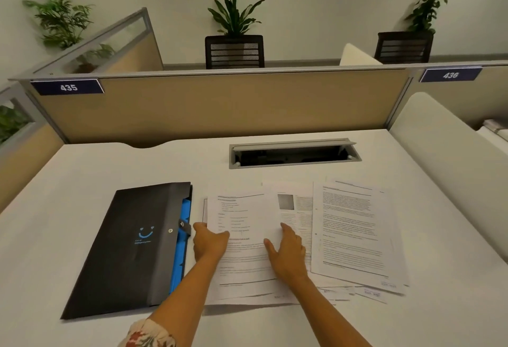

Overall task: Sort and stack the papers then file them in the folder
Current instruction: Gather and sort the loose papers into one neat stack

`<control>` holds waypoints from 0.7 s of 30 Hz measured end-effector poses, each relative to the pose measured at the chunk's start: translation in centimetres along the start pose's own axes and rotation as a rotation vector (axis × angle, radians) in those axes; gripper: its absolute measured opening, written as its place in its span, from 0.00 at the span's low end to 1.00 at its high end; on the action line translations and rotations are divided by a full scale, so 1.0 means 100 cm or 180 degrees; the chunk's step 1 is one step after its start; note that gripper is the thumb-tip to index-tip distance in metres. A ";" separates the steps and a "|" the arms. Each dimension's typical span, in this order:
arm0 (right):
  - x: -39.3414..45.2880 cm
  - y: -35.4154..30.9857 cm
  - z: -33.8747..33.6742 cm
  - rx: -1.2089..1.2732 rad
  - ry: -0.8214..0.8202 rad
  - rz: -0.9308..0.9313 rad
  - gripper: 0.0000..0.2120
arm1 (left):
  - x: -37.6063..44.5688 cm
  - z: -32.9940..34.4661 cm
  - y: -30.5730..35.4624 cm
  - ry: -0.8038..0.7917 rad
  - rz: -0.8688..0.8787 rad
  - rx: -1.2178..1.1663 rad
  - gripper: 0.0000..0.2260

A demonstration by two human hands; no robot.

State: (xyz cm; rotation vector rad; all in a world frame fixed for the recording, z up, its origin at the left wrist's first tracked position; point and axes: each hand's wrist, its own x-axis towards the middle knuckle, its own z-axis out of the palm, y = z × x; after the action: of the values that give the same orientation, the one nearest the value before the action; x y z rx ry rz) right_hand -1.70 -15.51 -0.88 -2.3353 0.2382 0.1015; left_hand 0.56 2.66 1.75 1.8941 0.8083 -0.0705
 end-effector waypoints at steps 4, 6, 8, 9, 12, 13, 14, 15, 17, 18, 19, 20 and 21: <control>0.001 0.019 -0.028 -0.0060 0.0649 -0.0101 0.33 | 0.005 -0.013 -0.010 -0.0617 -0.0074 -0.0392 0.14; 0.002 0.038 -0.043 -0.0443 0.0785 0.0144 0.39 | 0.003 -0.017 -0.013 -0.0799 -0.0084 -0.0551 0.14; 0.003 0.060 -0.057 -0.0673 0.0672 0.0497 0.47 | 0.001 -0.020 -0.016 -0.0896 -0.0119 -0.0675 0.16; 0.004 0.071 -0.064 -0.0737 0.0611 0.0656 0.50 | 0.000 -0.021 -0.018 -0.0955 -0.0134 -0.0720 0.16; 0.007 0.097 -0.083 -0.0874 0.0544 0.0925 0.54 | -0.004 -0.018 -0.019 -0.1189 -0.0148 -0.0795 0.17; 0.008 0.101 -0.088 -0.0901 0.0514 0.0952 0.54 | -0.006 -0.016 -0.017 -0.1240 -0.0136 -0.0785 0.17; 0.010 0.103 -0.092 -0.0936 0.0466 0.0964 0.53 | -0.008 -0.014 -0.016 -0.1268 -0.0117 -0.0770 0.17; 0.011 0.103 -0.096 -0.0985 0.0410 0.0970 0.52 | -0.010 -0.011 -0.013 -0.1276 -0.0101 -0.0760 0.17; 0.013 0.098 -0.099 -0.1104 0.0296 0.1013 0.50 | -0.012 -0.003 -0.007 -0.1297 -0.0081 -0.0735 0.17; 0.014 0.094 -0.100 -0.1187 0.0241 0.1053 0.49 | -0.013 0.002 -0.006 -0.1319 -0.0081 -0.0725 0.17; 0.014 0.089 -0.101 -0.1287 0.0184 0.1103 0.48 | -0.014 0.006 -0.005 -0.1349 -0.0095 -0.0714 0.17; 0.014 0.083 -0.099 -0.1384 0.0129 0.1144 0.47 | -0.014 0.009 -0.005 -0.1389 -0.0117 -0.0685 0.17; 0.014 0.077 -0.098 -0.1461 0.0093 0.1171 0.45 | -0.016 0.011 -0.007 -0.1445 -0.0130 -0.0625 0.17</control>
State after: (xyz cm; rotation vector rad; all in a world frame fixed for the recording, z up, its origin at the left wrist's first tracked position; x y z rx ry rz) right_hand -1.91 -27.98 0.35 -2.7198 0.7235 0.3328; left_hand -0.68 1.11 1.30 1.5916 0.5208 -0.4163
